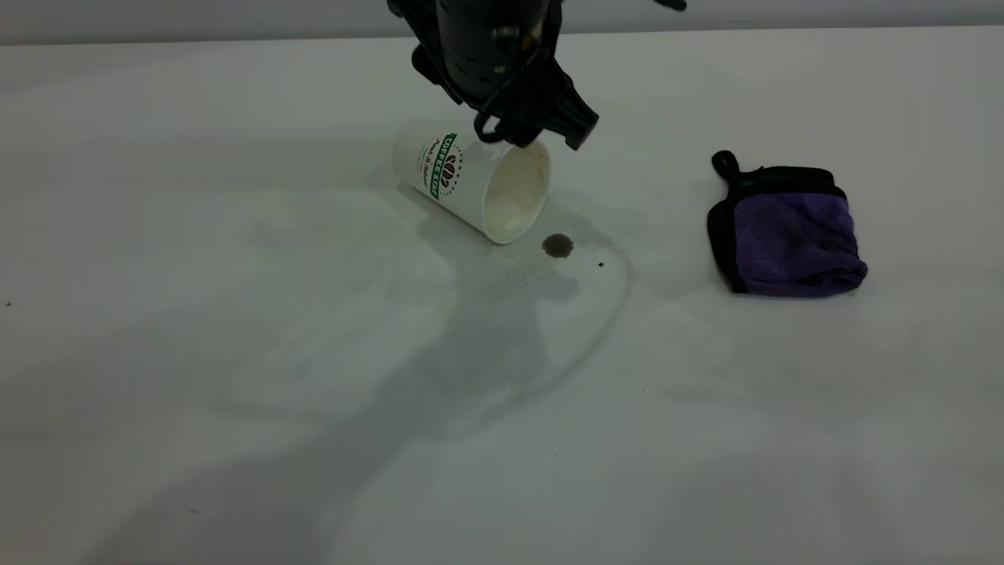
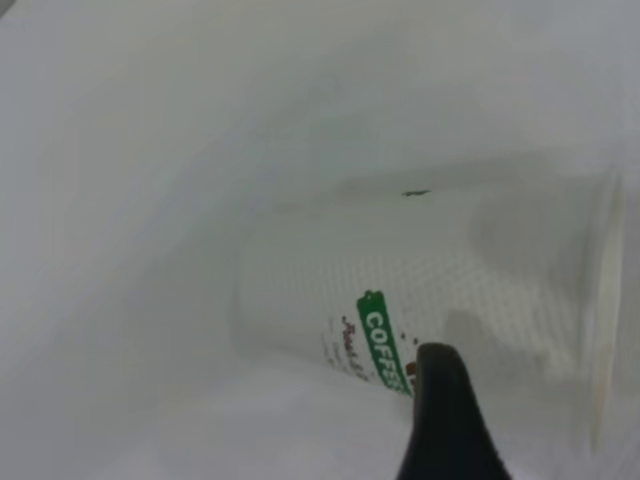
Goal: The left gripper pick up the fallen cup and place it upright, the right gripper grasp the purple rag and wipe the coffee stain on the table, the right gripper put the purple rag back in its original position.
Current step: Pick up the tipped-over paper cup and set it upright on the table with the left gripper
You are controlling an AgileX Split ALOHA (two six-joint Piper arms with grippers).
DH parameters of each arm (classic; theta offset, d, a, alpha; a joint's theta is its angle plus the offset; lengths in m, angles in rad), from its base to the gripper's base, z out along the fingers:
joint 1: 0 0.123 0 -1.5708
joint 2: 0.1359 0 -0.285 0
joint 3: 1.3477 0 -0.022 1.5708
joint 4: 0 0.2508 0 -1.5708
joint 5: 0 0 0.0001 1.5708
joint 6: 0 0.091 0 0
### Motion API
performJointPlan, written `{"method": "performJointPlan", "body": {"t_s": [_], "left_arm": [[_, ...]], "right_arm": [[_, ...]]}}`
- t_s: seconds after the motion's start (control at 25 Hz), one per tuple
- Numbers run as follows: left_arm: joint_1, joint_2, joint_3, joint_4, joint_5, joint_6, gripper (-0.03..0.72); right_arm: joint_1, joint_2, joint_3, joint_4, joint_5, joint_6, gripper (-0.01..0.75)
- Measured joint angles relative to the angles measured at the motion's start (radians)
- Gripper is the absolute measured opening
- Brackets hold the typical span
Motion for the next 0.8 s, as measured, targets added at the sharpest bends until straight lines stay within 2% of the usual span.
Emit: {"method": "performJointPlan", "body": {"t_s": [0.24,0.6,0.8], "left_arm": [[0.0,0.061,-0.021,0.039,-0.021,-0.033,0.515],[0.0,0.114,-0.051,0.164,0.005,-0.173,0.515],[0.0,0.131,-0.051,0.182,0.043,-0.197,0.515]], "right_arm": [[0.0,0.0,0.0,0.0,0.0,0.0,0.402],[0.0,0.0,0.0,0.0,0.0,0.0,0.401],[0.0,0.0,0.0,0.0,0.0,0.0,0.401]]}}
